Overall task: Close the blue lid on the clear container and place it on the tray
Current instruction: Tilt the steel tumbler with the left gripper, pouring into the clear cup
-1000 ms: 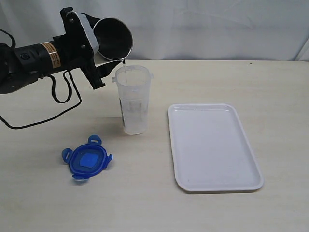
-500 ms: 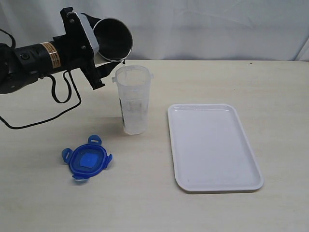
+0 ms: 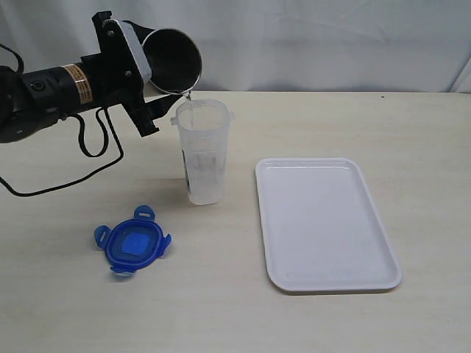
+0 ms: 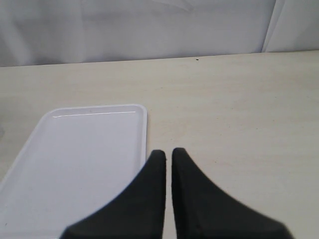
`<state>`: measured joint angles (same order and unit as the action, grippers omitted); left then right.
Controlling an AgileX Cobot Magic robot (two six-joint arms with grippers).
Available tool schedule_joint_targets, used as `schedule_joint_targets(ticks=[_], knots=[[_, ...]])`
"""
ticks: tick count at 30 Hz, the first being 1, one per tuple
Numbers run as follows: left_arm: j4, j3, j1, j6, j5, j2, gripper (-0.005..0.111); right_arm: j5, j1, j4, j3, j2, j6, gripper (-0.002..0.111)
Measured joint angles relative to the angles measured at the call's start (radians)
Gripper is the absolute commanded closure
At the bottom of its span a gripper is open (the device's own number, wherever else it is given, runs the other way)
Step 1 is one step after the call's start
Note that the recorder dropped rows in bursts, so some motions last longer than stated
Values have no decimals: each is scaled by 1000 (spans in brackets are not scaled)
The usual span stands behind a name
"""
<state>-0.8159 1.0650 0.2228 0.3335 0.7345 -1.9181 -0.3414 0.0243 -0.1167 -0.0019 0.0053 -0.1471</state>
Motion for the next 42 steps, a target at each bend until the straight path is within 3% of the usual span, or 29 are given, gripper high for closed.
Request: schedule_joint_targets(ticks=[42], knots=[[0,0,0,55,0,0,107,0,0,0,0,0,0,104]])
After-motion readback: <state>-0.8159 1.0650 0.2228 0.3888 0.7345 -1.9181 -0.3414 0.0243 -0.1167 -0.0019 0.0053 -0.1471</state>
